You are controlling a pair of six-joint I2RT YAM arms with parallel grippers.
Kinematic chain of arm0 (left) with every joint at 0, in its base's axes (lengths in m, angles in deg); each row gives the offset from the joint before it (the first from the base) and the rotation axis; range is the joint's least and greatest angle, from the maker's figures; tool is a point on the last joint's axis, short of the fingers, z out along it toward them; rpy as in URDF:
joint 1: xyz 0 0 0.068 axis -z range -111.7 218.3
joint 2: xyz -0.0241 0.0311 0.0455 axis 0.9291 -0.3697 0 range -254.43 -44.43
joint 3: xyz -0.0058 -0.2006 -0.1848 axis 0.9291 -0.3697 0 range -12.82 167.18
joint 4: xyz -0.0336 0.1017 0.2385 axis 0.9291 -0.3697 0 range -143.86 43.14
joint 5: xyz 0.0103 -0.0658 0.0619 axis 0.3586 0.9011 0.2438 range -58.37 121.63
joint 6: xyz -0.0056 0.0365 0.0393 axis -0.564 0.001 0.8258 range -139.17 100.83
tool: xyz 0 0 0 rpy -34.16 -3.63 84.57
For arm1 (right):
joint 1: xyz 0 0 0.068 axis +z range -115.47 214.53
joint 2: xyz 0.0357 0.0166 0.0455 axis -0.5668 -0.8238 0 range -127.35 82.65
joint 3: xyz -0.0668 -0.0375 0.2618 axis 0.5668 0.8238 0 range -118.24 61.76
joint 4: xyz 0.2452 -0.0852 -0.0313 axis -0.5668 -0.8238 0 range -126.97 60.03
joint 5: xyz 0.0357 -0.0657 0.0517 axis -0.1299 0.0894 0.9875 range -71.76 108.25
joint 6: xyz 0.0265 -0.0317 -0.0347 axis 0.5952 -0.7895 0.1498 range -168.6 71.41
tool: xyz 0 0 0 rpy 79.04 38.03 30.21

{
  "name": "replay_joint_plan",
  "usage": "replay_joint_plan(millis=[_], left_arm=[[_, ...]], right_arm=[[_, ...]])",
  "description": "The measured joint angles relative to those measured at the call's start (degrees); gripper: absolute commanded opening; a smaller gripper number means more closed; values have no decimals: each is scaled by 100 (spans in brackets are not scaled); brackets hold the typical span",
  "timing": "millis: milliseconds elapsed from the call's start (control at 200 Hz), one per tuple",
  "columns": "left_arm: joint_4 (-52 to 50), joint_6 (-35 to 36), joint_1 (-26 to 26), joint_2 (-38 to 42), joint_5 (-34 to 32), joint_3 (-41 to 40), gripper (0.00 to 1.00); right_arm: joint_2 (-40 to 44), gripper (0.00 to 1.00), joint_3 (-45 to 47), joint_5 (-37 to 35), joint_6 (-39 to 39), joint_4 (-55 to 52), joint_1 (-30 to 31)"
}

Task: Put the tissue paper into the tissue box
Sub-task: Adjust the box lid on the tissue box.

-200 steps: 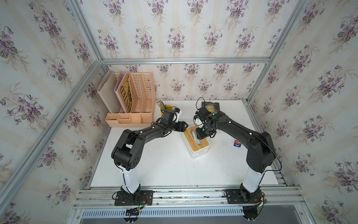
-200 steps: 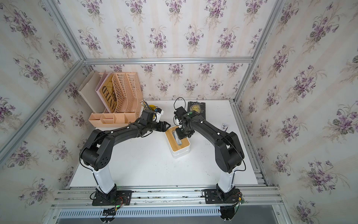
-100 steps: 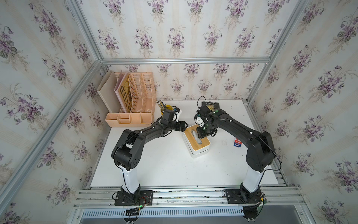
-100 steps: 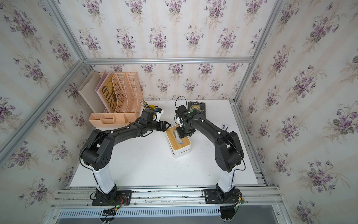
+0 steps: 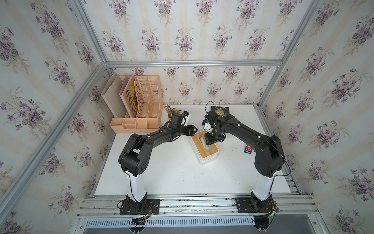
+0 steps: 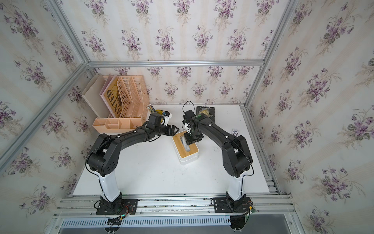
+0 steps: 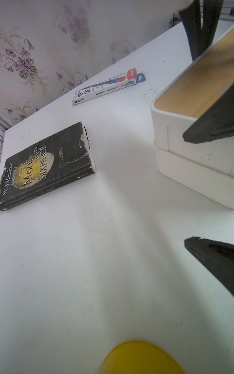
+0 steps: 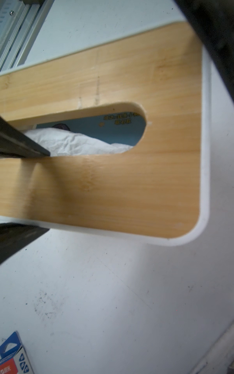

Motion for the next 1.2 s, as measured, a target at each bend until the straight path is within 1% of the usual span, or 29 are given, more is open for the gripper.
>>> replay_joint_plan(millis=[285, 450, 524, 709, 824, 984, 1199], left_arm=[[-284, 118, 0, -271, -7, 304, 76], [-160, 127, 4, -258, -52, 192, 76], [-151, 140, 4, -129, -76, 72, 76], [-22, 254, 13, 699, -201, -511, 77], [103, 321, 11, 990, -275, -717, 77], [94, 437, 11, 988, -264, -741, 77], [-127, 601, 11, 793, -166, -511, 77]], right_arm=[[-2, 26, 24, -4, 4, 35, 0], [44, 26, 24, -11, -31, -22, -37], [61, 26, 24, -4, -42, -55, -59], [70, 25, -85, -20, -39, -94, -76], [70, 25, -212, -17, -39, -131, -76], [70, 25, -310, -17, -39, -140, -76], [59, 25, -319, 4, -39, -197, -76]])
